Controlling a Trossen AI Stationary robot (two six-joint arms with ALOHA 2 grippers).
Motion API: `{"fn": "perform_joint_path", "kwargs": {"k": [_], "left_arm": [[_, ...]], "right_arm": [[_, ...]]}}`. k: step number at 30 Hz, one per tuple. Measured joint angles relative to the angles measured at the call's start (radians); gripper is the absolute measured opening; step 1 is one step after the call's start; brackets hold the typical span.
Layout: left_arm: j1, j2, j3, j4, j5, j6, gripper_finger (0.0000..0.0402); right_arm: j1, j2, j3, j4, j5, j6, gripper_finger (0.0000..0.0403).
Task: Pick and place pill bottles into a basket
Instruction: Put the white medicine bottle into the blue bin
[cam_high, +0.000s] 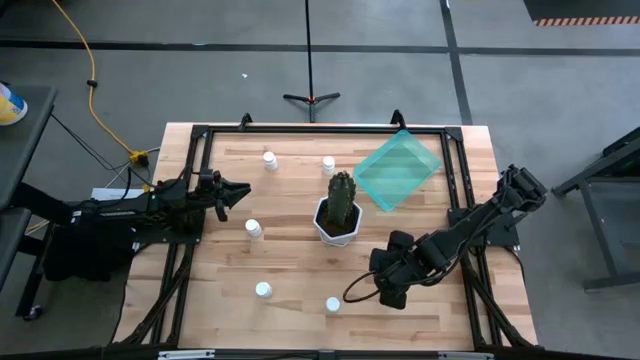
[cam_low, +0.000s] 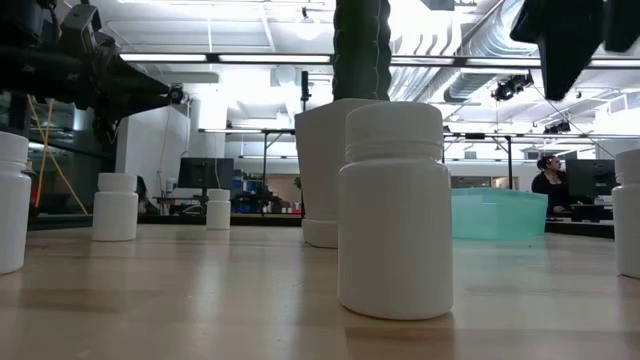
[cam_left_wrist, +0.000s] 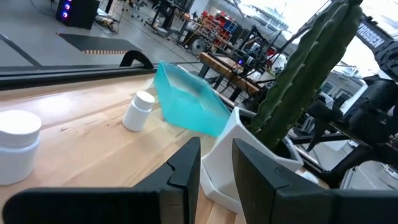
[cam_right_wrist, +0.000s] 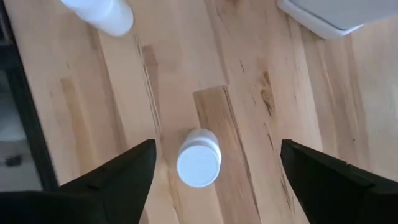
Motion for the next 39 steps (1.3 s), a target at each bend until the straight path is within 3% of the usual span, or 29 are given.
{"fn": "perform_joint_path", "kwargs": {"k": [20,39], "left_arm": [[0.0,0.0,0.0,0.001,-0.001,0.0,0.0127],[0.0,0.0,0.0,-0.015,0.003,0.0,0.0126]], "right_arm": [[0.014,0.205,0.0,0.003,-0.095,-0.004,0.0334],[0.036,0.216,-0.077,0.068,-0.094,0.041,0.0334]]}}
